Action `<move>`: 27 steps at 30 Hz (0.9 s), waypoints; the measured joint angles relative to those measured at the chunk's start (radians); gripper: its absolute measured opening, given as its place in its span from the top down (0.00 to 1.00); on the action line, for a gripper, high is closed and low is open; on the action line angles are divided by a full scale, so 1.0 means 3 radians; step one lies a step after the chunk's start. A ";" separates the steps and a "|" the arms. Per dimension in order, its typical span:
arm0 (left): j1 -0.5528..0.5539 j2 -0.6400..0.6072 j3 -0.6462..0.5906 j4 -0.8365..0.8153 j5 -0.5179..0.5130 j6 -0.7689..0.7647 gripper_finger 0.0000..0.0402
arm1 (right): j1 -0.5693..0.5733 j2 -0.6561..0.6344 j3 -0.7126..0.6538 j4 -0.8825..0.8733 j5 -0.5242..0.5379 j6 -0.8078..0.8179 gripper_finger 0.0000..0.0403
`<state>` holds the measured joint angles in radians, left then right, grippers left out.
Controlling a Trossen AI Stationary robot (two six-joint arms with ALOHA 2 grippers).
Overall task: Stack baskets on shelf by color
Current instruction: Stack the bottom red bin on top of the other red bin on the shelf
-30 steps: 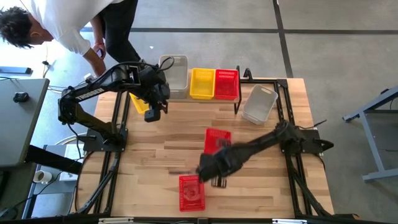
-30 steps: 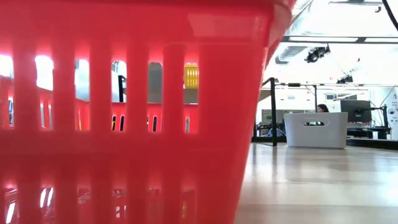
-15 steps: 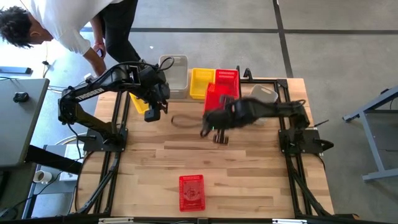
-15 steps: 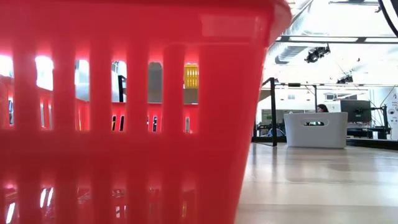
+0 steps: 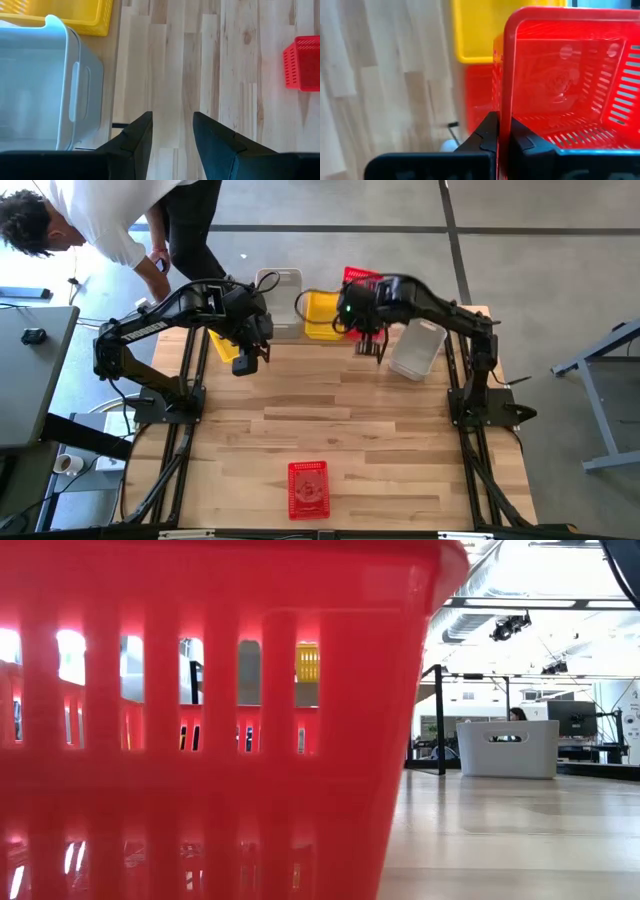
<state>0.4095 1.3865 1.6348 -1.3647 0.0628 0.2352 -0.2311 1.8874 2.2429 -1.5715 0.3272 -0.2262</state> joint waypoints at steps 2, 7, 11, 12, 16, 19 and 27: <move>0.0000 0.0000 0.0000 0.0001 -0.0001 0.0006 0.67 | -0.0116 0.0000 0.0000 0.0000 -0.0047 -0.0073 1.00; 0.0000 0.0000 0.0000 0.0004 -0.0087 0.0008 0.67 | -0.0326 0.0002 0.0000 0.0000 -0.0231 -0.0227 1.00; 0.0012 0.0000 0.0000 0.0004 -0.0251 0.0003 0.67 | -0.0383 0.0005 0.0000 0.0001 -0.0305 -0.0209 1.00; 0.0015 0.0000 0.0000 0.0004 -0.0269 0.0000 0.67 | -0.0388 0.0005 0.0000 0.0000 -0.0339 -0.0206 1.00; 0.0015 0.0000 0.0000 0.0004 -0.0276 -0.0001 0.67 | -0.0360 0.0005 0.0000 0.0001 -0.0396 -0.0200 1.00; 0.0015 0.0000 0.0000 0.0004 -0.0276 -0.0001 0.67 | -0.0326 0.0005 0.0000 0.0001 -0.0359 -0.0171 1.00; 0.0015 0.0000 0.0000 0.0003 -0.0276 -0.0001 0.67 | -0.0289 -0.0011 -0.0002 0.0003 -0.0306 -0.0122 1.00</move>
<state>0.4141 1.3865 1.6348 -1.3640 -0.0200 0.2348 -0.3180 1.8840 2.2422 -1.5707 0.2356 -0.2627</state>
